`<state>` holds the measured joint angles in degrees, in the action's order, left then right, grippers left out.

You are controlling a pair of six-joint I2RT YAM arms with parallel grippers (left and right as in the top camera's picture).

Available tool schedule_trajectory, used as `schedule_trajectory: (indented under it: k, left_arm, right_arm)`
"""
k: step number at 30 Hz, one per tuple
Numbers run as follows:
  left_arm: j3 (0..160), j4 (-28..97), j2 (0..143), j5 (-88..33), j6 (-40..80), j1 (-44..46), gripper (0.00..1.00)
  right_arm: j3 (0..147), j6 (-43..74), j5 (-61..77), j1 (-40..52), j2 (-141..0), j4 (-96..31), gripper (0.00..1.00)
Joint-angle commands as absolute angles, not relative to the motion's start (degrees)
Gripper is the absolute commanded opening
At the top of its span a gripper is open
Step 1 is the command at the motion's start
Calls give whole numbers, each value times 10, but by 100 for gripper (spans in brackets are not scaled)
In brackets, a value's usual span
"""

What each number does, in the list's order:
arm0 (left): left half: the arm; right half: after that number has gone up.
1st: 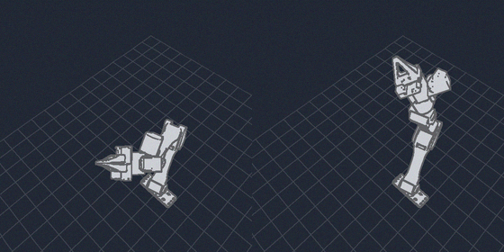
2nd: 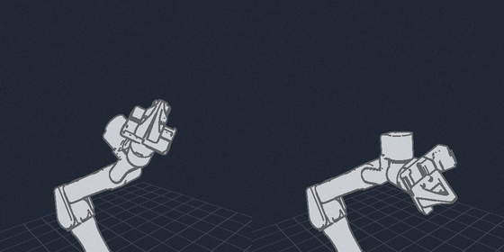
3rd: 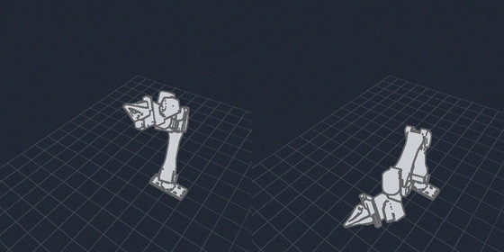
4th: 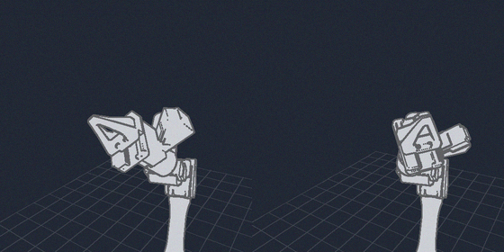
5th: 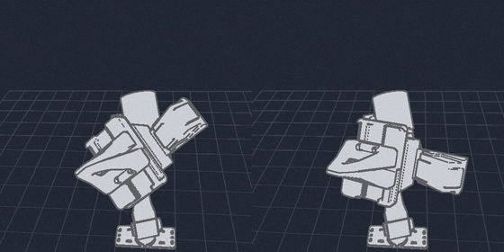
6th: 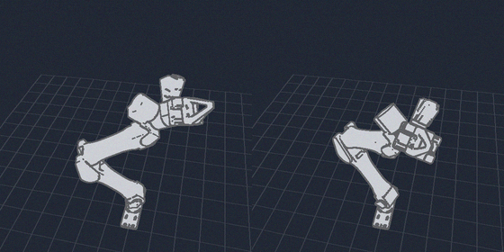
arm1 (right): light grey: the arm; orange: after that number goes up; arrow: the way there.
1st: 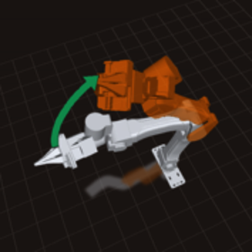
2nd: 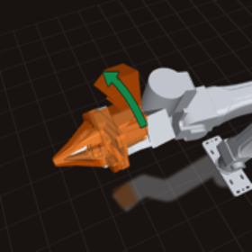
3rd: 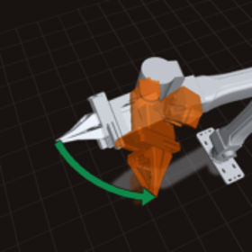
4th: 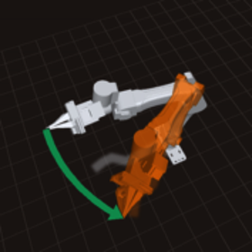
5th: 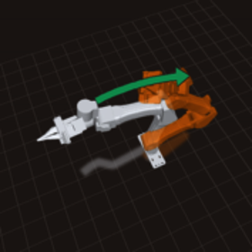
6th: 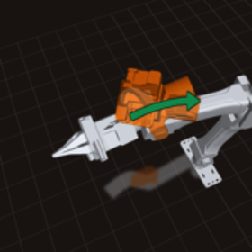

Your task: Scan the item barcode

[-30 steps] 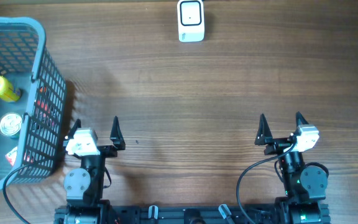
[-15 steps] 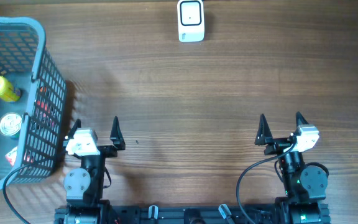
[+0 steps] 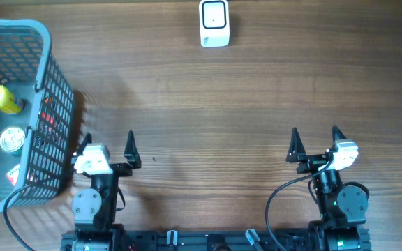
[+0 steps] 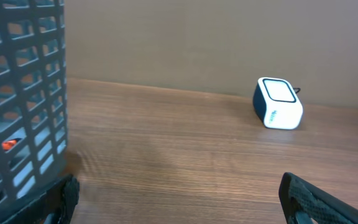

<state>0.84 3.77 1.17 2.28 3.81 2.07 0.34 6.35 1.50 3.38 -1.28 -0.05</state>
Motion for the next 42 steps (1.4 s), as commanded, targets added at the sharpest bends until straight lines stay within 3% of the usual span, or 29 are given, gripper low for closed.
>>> schedule_trajectory:
  k: [1,12,23,25,29,35,39,42]
  left_arm:
    - [5,32,13,2,88,16,100]
    - [75,21,97,2,127,16,100]
    - [154,-86,203,15,133,16,100]
    - [162,-94,205,-40,120,16,100]
    - [270,-16,264,-55,126,16,100]
    - [614,192,497,-55,119,10,100]
    - [775,314,599,-52,9,8,100]
    - [820,359,628,16,-80,8,100]
  right_arm:
    - [3,62,22,32,-17,1,100]
    - [3,62,22,32,-17,1,100]
    - [3,62,26,32,-17,1,100]
    - [3,63,43,32,-17,1,100]
    - [3,102,50,32,-17,2,100]
    - [3,123,50,32,-17,1,100]
    - [3,122,51,32,-18,1,100]
    - [3,122,50,32,-18,1,100]
